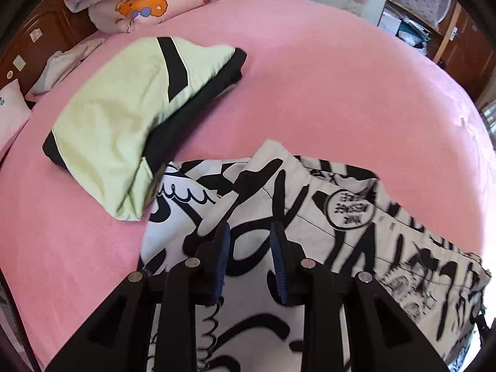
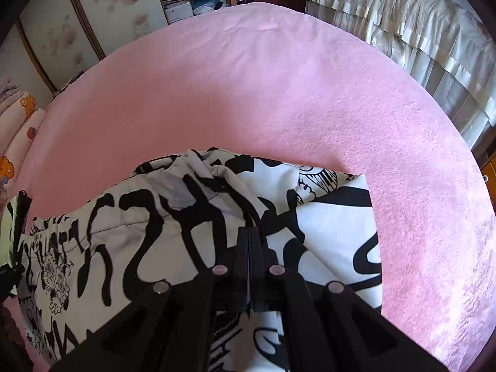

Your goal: Fold large clothes

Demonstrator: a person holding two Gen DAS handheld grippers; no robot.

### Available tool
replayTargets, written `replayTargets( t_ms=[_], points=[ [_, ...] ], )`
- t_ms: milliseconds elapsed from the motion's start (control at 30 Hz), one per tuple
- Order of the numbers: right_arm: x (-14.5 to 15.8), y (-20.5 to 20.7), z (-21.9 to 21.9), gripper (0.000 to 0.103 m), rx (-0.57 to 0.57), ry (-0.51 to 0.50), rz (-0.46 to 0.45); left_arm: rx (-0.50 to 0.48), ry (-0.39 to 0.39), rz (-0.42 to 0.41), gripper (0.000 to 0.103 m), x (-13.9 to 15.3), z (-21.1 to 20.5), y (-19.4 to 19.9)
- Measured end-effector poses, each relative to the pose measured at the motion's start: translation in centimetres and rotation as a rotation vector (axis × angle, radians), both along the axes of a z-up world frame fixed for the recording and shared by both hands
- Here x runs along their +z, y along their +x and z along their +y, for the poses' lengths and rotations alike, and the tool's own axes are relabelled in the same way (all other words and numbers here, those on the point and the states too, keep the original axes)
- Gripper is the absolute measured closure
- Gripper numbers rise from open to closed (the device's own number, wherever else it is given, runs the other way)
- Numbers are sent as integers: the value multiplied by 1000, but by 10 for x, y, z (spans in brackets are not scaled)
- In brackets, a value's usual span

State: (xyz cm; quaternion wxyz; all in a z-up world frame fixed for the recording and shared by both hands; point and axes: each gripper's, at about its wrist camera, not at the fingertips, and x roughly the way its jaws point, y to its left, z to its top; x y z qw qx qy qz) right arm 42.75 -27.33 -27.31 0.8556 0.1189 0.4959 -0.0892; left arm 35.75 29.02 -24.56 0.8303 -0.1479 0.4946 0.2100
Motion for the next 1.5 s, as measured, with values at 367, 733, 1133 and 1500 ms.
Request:
replayTargets(
  t_ms=[367, 733, 1133, 1500],
  points=[
    [32, -42, 50, 103, 106, 225, -15, 96, -161, -26, 77, 19, 0, -97],
    [20, -48, 113, 103, 220, 277, 87, 294, -457, 56, 97, -46, 33, -196],
    [-10, -33, 161, 103, 331, 177, 241, 354, -701, 92, 97, -96, 49, -223],
    [-63, -8, 163, 103, 245, 236, 423, 333, -842, 94, 96, -123, 55, -215]
  ],
)
